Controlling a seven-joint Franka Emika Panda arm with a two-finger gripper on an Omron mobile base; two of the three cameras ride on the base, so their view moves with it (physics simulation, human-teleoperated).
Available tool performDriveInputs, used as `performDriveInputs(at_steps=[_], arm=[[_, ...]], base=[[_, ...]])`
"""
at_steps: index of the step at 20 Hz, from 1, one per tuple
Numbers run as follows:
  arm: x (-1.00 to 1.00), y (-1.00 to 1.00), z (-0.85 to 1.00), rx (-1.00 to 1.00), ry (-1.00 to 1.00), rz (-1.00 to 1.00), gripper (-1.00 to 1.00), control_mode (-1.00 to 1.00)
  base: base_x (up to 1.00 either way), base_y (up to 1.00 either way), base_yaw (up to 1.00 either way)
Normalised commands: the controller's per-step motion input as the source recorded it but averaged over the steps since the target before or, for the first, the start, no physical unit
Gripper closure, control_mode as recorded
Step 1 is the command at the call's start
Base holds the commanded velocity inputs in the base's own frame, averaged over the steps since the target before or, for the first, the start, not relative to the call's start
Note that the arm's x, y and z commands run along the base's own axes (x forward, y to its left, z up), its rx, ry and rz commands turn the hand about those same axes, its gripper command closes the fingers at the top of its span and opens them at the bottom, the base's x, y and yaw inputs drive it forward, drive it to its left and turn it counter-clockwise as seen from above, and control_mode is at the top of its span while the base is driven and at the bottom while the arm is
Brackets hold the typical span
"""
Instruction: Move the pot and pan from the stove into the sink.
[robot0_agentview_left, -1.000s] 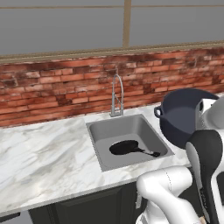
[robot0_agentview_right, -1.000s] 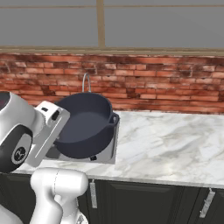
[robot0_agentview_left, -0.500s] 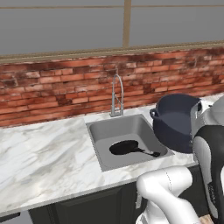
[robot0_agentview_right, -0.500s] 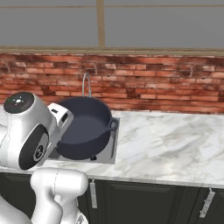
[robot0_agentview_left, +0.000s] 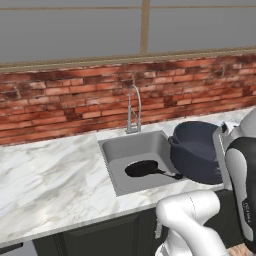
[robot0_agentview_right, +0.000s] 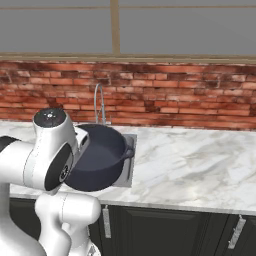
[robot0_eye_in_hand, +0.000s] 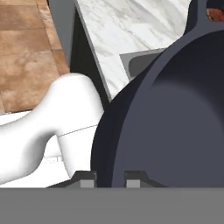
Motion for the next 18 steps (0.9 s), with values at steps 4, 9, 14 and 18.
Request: performDriveInputs(at_steps=[4, 9, 14, 18], arm=[[-0.02, 0.04, -0.38, -0.06, 0.10, 0.15, 1.00, -1.00], [0.10, 0.03, -0.19, -0.01, 0.05, 0.17, 1.00, -1.00], [0.57, 0.15, -0.12, 0.00, 0.05, 0.14, 1.00, -1.00], [0.82, 0.22, -0.10, 0.00, 0.09, 0.10, 1.00, -1.00]], base=[[0.00, 0.00, 0.00], [0.00, 0.00, 0.00], [0.00, 0.00, 0.00], [0.00, 0.00, 0.00]])
